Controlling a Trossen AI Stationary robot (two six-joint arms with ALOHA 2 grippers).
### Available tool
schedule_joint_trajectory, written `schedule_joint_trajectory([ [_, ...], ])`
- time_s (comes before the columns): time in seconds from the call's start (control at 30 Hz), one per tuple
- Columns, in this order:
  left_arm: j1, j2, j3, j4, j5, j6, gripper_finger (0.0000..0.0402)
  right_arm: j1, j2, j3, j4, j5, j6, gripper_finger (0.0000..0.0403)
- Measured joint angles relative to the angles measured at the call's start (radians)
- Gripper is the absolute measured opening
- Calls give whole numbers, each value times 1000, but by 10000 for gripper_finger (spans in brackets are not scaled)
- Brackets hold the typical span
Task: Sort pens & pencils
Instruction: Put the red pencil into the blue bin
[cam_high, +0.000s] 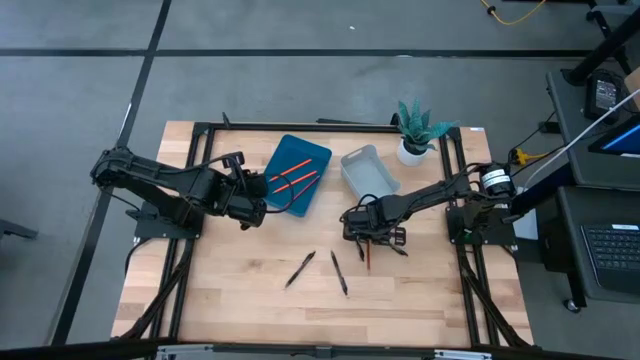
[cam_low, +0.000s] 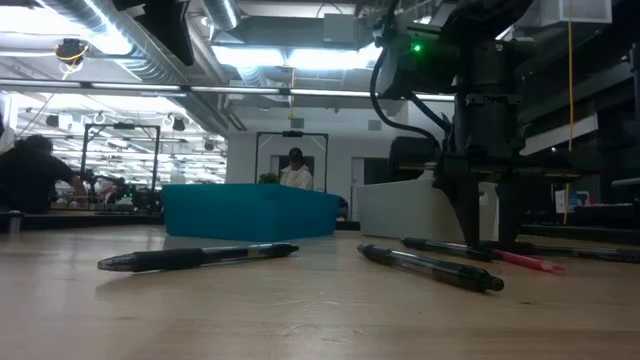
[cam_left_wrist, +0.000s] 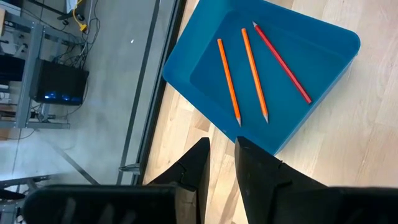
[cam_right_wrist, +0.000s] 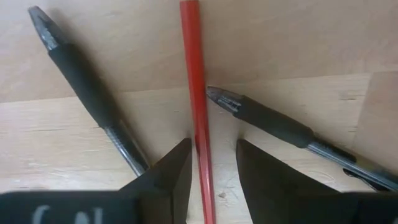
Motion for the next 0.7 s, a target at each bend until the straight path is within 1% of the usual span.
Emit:
schedule_joint_trajectory([
  [0.13,0,0,0,0,0,0,69,0,1,0,-1,0,13,120],
  [0.5,0,0,0,0,0,0,69,0,1,-1,5,-1,12,43],
  [0.7,0,0,0,0,0,0,69,0,1,-1,7,-3,4,22],
])
